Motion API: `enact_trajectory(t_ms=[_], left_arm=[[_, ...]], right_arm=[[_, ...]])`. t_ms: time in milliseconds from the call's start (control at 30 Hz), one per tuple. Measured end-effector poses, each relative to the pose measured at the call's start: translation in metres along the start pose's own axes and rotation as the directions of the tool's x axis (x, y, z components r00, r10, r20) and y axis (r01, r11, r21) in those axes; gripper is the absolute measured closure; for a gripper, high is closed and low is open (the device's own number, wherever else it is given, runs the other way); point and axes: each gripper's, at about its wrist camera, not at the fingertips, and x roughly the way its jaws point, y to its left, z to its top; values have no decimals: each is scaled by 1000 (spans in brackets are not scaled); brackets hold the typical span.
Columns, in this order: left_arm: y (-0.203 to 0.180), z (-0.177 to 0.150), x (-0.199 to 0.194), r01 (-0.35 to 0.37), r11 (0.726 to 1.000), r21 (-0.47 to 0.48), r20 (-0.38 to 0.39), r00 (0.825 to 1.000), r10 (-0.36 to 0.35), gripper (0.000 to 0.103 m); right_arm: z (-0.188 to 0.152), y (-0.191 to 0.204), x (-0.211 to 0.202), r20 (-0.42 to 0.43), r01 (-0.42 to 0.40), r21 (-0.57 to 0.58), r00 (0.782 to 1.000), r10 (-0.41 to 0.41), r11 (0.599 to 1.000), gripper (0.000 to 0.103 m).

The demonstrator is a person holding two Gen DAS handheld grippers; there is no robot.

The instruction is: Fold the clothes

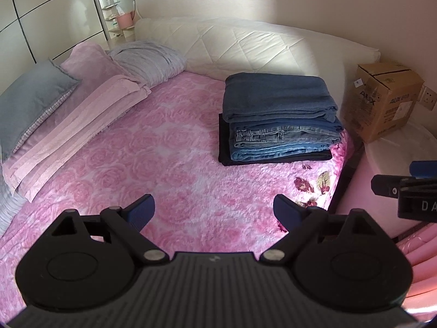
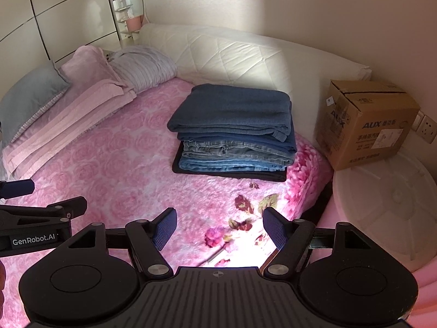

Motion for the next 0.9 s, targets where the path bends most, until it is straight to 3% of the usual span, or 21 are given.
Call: enact_trajectory(t_ms=[367,900], left_arm=[[0,-5,1,0,1000,-26,-10,1000,0,11],[-6,0,9,27,1000,15,-20,999,-27,11]], right_arm=[[-2,1,5,-11,0,-31,1000,0,1000,30],[-1,0,1,-10,32,-13,999,-32,999,30]])
